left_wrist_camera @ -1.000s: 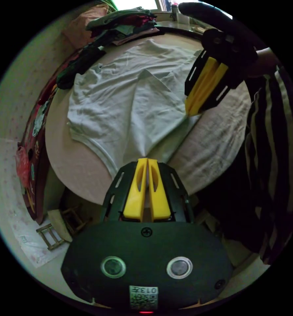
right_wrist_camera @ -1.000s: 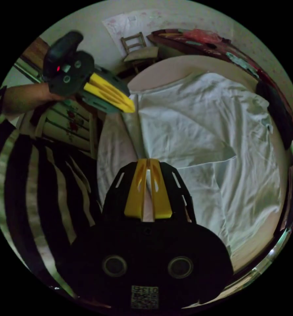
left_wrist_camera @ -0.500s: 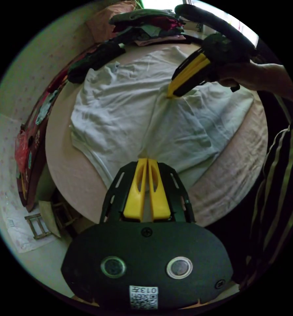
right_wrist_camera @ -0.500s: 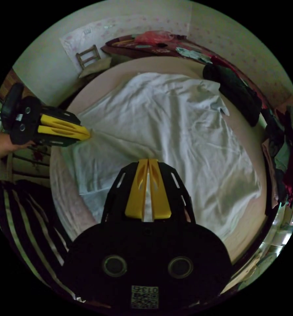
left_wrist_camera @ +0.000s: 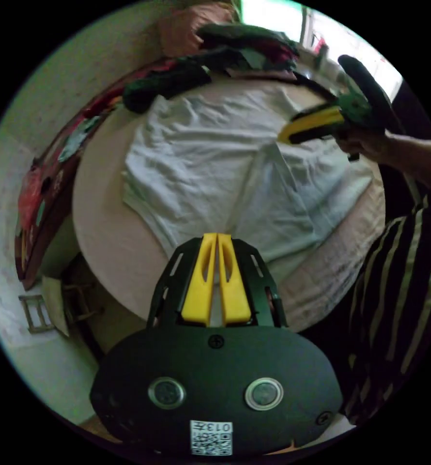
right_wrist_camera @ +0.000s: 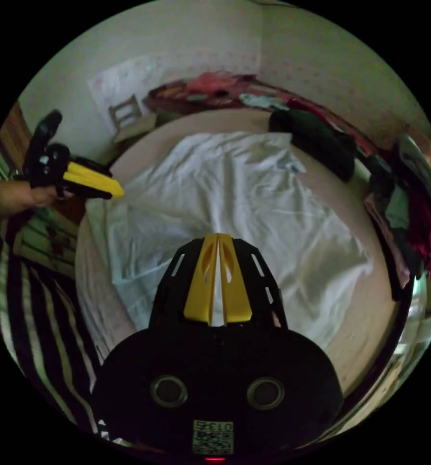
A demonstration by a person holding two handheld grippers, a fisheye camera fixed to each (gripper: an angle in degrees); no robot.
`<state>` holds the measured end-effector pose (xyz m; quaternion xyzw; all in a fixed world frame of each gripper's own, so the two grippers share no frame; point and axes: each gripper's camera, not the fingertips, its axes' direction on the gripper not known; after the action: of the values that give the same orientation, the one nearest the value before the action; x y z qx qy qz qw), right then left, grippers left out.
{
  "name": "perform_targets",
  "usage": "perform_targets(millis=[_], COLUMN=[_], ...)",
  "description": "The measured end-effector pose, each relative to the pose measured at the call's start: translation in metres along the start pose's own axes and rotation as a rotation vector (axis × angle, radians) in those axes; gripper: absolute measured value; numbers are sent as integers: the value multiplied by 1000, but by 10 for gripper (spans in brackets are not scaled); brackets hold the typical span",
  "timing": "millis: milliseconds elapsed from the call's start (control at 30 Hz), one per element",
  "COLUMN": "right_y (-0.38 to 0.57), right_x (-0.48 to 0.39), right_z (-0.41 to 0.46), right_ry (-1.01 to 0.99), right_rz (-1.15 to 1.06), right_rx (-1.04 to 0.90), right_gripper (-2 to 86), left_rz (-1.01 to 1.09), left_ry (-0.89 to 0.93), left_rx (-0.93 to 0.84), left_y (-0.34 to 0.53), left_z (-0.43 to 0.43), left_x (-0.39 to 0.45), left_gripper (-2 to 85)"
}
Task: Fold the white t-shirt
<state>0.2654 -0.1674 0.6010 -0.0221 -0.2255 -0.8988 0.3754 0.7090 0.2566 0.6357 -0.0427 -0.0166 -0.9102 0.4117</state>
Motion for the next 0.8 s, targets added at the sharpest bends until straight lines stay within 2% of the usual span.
perform_targets(millis=[33,133,300,533,800], right_y=[2,10,-3,-36,-46], right_x=[10,69,167,219,227], right_z=[-8,-25,-14,11,47], right_ry=[8,152,202,147,97], right_rz=[26,111,159,95,-49], right_rx=[23,-3,-126,-243,-385], right_gripper=[5,17,53,75,68], left_rz=[-68,-98,-83,17,65], left_ry=[-39,-90,-3,-2,20], left_rx=[62,99,60,-75,-141], left_y=[-4,-44,-150,-256,-288], left_z=[-12,-15,26,78,99], left_x=[-22,-73,-123,-130,-128], left_gripper=[6,28,70,72,83])
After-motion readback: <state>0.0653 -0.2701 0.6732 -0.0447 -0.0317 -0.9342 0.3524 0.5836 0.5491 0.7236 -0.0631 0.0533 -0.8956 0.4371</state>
